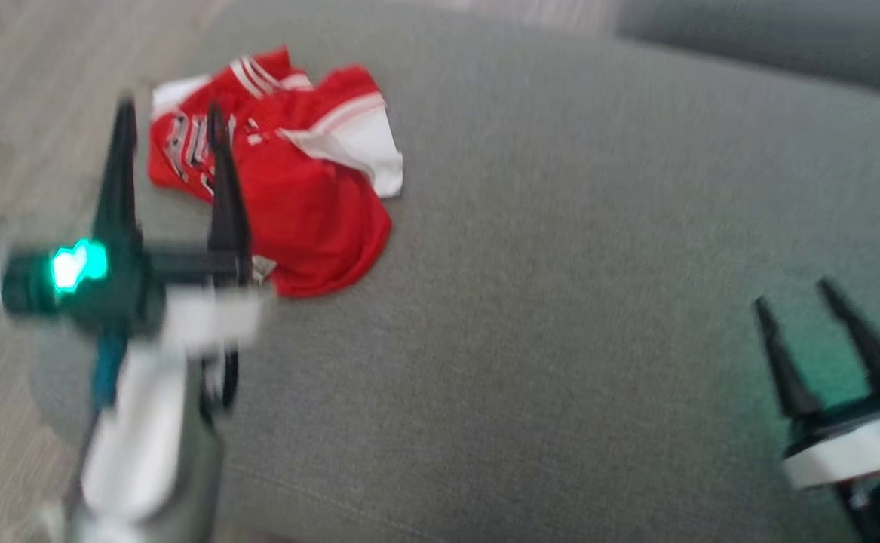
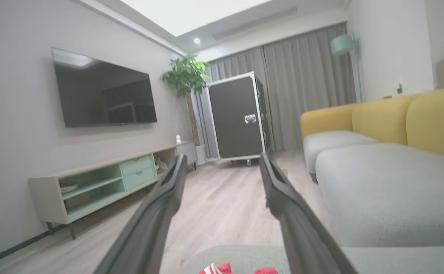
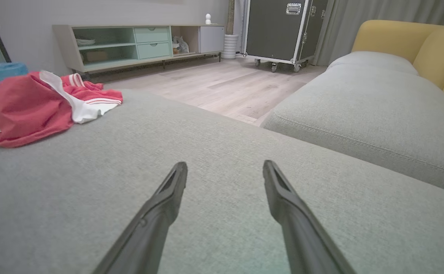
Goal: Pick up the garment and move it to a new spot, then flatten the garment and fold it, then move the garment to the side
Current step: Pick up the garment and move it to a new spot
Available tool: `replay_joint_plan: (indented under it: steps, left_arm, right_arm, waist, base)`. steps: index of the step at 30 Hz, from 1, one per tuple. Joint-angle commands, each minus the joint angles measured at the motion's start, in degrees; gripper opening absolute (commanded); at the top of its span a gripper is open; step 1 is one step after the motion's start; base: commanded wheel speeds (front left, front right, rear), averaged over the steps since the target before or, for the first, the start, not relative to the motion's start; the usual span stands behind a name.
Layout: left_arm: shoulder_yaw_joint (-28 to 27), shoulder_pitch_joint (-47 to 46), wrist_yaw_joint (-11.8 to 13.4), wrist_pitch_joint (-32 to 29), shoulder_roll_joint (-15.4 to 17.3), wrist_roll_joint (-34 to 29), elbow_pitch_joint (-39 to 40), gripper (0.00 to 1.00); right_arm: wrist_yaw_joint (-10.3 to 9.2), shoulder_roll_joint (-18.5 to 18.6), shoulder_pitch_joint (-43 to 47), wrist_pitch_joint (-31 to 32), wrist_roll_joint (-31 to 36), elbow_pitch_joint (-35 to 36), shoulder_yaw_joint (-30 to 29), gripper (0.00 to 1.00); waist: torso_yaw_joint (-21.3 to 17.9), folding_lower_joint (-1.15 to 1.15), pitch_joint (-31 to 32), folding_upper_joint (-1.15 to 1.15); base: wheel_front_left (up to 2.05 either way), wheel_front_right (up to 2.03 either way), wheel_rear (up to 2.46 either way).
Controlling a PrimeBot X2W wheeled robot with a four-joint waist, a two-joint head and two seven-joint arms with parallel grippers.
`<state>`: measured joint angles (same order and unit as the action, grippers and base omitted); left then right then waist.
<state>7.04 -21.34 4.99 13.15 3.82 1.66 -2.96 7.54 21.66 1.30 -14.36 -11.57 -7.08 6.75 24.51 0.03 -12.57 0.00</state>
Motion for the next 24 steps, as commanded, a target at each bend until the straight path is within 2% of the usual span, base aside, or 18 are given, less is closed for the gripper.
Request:
replay_joint_plan:
  steps: [1, 7, 11, 17, 22, 23, 24]
  left_arm:
    - [-2.36, -3.47, -0.28, -0.89, 1.68, 0.18, 0.45, 1.0]
    - [-4.55, -24.81, -2.71, -15.19, 3.32, 3.63, -18.23, 1.0]
    - [-7.13, -35.05, -2.23, -22.5, 4.82, 6.13, -33.69, 1.0]
    - [-10.37, -40.88, 0.65, -31.69, 6.39, 9.12, -51.76, 1.0]
    - [-11.06, -41.68, 0.37, -33.53, 6.34, 10.68, -59.21, 1.0]
    - [-10.83, -41.94, 0.12, -32.61, 6.42, 10.58, -59.75, 0.35]
    - [-10.47, -42.28, -0.4, -31.3, 6.55, 10.38, -60.0, 0.0]
  right_arm:
    - [-0.05, 2.13, -0.72, -0.63, -0.16, 1.94, 0.44, 1.0]
    - [-0.05, 9.36, -2.45, -0.63, -1.32, 6.22, -2.05, 1.0]
    - [-0.05, 13.39, -2.76, -0.63, -2.16, 9.07, -2.29, 1.0]
    - [-0.05, 16.69, -3.34, 0.4, -3.46, 12.7, -2.96, 1.0]
    - [-0.05, 16.81, -2.95, 0.53, -3.61, 13.51, -4.68, 1.0]
    - [-0.05, 16.63, -2.83, 0.49, -3.55, 13.51, -4.91, 1.0]
    - [-0.05, 16.41, -2.75, 0.43, -3.51, 13.46, -5.04, 1.0]
  waist:
    - [-1.17, -0.03, -6.48, 0.0]
    - [-2.69, -0.03, -13.51, 0.0]
    - [-4.22, -0.03, -17.32, 0.0]
    - [-6.71, -0.03, -21.61, 0.0]
    - [-7.45, -0.03, -23.84, 0.0]
    - [-7.44, -0.03, -24.02, 0.0]
    - [-7.43, -0.03, -24.1, 0.0]
  base:
    - [0.0, 0.0, 0.0]
    - [0.0, 0.0, 0.0]
    - [0.0, 0.0, 0.0]
    - [0.0, 0.0, 0.0]
    - [0.0, 0.0, 0.0]
    - [0.0, 0.0, 0.0]
    - [0.0, 0.0, 0.0]
